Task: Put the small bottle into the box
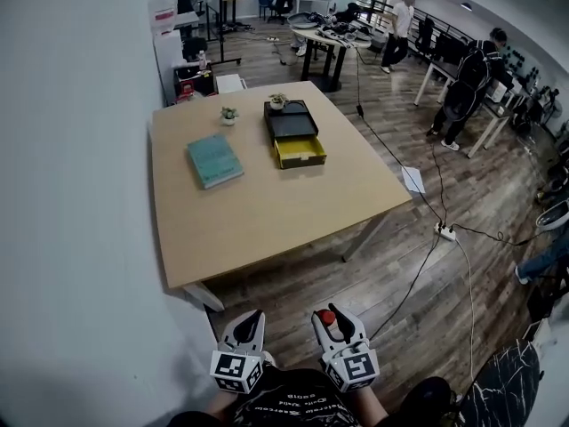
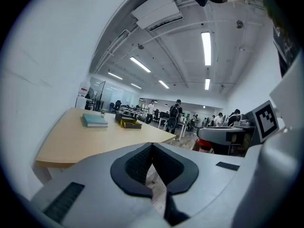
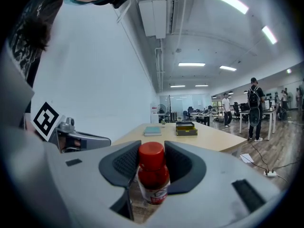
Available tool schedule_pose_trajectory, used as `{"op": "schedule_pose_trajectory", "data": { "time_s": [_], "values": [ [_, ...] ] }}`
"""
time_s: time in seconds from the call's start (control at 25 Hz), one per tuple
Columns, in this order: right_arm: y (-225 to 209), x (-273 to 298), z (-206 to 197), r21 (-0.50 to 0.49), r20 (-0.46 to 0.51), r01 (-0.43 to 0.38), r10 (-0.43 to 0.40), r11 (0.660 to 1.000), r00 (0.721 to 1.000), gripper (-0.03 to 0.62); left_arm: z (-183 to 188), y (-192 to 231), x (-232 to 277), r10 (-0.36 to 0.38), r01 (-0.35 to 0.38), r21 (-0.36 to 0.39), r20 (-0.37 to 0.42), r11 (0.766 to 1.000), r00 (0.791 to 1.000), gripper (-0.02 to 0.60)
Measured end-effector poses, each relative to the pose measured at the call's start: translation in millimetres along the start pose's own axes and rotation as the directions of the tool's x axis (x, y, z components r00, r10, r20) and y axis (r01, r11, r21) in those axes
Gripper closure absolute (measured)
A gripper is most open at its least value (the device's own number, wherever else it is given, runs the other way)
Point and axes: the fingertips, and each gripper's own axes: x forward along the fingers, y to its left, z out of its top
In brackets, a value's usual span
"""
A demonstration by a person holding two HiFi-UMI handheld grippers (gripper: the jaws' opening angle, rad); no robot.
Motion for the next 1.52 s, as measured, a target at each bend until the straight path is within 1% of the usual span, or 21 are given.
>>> {"op": "schedule_pose_trajectory", "data": {
  "time_s": [0.12, 0.24, 0.36, 0.48, 0.6, 0.72, 0.84, 1.04, 1.28, 1.52],
  "values": [
    [8, 19, -1, -0.002, -0.006, 0.003, -0.003, 1.000, 1.000, 0.436, 5, 19, 10, -0.012, 0.012, 0.007, 0.007, 1.000, 1.000, 0.577],
    [10, 33, -1, -0.011, -0.016, 0.011, -0.011, 1.000, 1.000, 0.436, 6, 28, 14, -0.016, 0.016, 0.006, 0.011, 1.000, 1.000, 0.577],
    [14, 40, 1, -0.007, -0.015, 0.012, -0.012, 1.000, 1.000, 0.436, 5, 37, 13, -0.005, 0.005, -0.017, 0.008, 1.000, 1.000, 0.577],
    [19, 45, 7, -0.013, -0.004, -0.009, 0.008, 1.000, 1.000, 0.436, 9, 43, 19, 0.006, -0.005, -0.040, 0.031, 0.999, 1.000, 0.577],
    [15, 55, 5, -0.015, -0.006, -0.017, 0.017, 1.000, 1.000, 0.436, 12, 47, 32, 0.015, -0.014, -0.034, 0.041, 0.999, 0.999, 0.577],
    [7, 64, 2, -0.007, -0.012, -0.020, 0.020, 1.000, 1.000, 0.436, 12, 45, 41, 0.007, -0.006, -0.019, 0.031, 1.000, 0.999, 0.577],
    [-5, 83, 1, -0.001, -0.009, -0.041, 0.041, 0.999, 0.999, 0.436, 11, 50, 55, 0.019, -0.019, -0.014, 0.021, 1.000, 1.000, 0.577],
    [-37, 125, 6, 0.020, -0.003, -0.077, 0.077, 0.997, 0.997, 0.436, 16, 63, 96, 0.051, -0.051, -0.014, 0.002, 0.999, 0.999, 0.577],
    [-88, 192, 15, 0.021, -0.019, -0.134, 0.135, 0.991, 0.991, 0.436, 38, 79, 163, 0.094, -0.094, -0.010, -0.007, 0.996, 0.996, 0.577],
    [-135, 246, 34, 0.015, -0.017, -0.201, 0.201, 0.980, 0.979, 0.436, 65, 94, 224, 0.164, -0.164, -0.020, 0.001, 0.986, 0.986, 0.577]
  ]
}}
